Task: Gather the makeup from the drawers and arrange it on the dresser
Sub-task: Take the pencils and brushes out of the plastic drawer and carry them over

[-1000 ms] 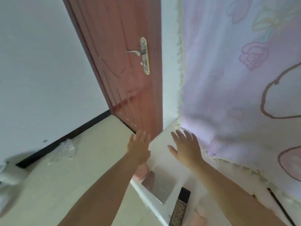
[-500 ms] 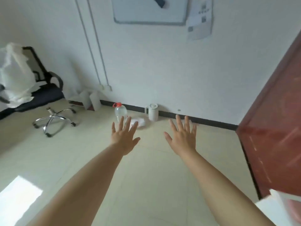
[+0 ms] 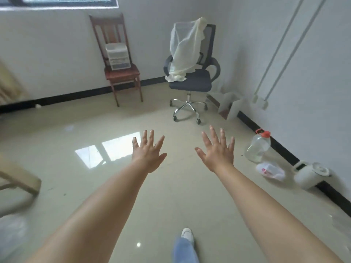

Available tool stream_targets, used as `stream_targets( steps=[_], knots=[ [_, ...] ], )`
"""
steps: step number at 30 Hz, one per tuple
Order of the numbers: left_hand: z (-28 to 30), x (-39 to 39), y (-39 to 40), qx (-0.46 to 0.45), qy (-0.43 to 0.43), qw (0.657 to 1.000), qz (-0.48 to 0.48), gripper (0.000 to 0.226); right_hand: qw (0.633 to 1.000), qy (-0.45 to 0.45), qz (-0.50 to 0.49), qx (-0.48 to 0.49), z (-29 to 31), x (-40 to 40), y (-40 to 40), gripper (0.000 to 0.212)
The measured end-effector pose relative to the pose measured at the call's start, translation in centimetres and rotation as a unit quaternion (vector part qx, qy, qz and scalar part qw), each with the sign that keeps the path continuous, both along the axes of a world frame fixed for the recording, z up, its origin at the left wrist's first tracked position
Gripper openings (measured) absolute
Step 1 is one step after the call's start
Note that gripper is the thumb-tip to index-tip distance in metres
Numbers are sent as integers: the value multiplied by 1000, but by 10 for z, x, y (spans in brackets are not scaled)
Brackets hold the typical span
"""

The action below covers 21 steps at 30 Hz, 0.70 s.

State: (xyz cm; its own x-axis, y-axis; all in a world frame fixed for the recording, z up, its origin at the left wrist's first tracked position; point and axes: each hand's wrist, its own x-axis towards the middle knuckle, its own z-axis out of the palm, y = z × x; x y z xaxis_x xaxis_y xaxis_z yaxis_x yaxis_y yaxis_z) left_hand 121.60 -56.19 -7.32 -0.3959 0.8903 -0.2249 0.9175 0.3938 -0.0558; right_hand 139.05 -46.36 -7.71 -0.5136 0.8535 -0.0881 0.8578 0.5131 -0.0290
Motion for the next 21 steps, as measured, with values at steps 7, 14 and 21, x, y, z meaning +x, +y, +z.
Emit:
stream_targets(
  steps=[7, 14, 21],
  knots=[
    [20, -106, 103, 3, 3, 994, 106, 60, 996, 13, 91, 14, 22, -136, 151, 61],
    [28, -217, 178, 10, 0, 986, 168, 60, 986, 13, 165, 28, 34, -282, 242, 62],
    [37, -379, 266, 37, -2, 978, 207, 60, 981, 34, 189, 29, 52, -439, 327, 61]
  ],
)
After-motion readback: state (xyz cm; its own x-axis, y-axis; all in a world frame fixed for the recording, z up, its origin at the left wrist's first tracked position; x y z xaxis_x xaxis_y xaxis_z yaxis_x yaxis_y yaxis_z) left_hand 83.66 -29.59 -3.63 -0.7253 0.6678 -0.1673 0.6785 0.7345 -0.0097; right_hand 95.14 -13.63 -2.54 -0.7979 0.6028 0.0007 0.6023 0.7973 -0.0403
